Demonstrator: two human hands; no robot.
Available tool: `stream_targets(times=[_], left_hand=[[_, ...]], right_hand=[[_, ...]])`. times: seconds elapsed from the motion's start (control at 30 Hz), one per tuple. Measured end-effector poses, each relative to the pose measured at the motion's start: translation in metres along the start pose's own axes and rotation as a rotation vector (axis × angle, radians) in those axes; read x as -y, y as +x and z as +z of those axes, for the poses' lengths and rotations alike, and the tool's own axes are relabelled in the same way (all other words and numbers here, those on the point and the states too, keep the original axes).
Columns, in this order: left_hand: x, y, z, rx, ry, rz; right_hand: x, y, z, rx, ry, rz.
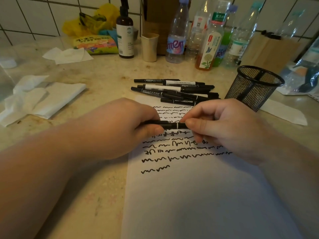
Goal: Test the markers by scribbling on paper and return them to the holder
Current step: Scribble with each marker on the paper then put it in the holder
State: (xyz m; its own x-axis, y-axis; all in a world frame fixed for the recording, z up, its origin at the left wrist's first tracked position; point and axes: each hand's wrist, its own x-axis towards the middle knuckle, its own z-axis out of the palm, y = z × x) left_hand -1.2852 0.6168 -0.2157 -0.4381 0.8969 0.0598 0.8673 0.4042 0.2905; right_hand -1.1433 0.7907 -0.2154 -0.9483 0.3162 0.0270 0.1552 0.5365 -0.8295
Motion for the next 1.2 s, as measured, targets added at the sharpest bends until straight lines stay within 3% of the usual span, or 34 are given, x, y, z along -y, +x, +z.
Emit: stream_targets(times=[0.17, 0.47, 0.6, 0.8, 0.87, 1.0, 1.1, 1.2], left_hand=[[0.001, 0.001, -0.002, -0.067, -0.052, 0.036], [0.007, 0.001, -0.001, -0.206, -0.020, 0.223], [0.005, 0.005, -0.004, -0.262, -0.150, 0.117], [0.004, 0.005, 0.000, -0.213, -0.226, -0.023], [0.001, 0.005, 0.001, -0.189, -0.233, -0.037], [0.004, 0.006, 0.002, -0.184, -0.229, -0.064], [0.002, 0.005, 0.003, -0.166, -0.190, -0.088], [0.000, 0.004, 0.004, -0.124, -0.162, -0.067]], right_hand=[[0.000, -0.001, -0.001, -0.008, -0.004, -0.047], [-0.002, 0.001, -0.001, 0.055, 0.225, 0.041], [-0.001, 0.001, -0.003, 0.045, 0.315, -0.011], [0.001, -0.002, -0.014, 0.124, 0.694, -0.175], [-0.001, -0.002, -0.013, 0.022, 0.609, -0.234], [-0.006, -0.003, -0.017, -0.474, 0.093, -0.491], [-0.003, -0.006, -0.030, -0.796, 0.022, -0.597], [-0.004, -0.004, -0.046, -1.078, 0.041, -0.545]])
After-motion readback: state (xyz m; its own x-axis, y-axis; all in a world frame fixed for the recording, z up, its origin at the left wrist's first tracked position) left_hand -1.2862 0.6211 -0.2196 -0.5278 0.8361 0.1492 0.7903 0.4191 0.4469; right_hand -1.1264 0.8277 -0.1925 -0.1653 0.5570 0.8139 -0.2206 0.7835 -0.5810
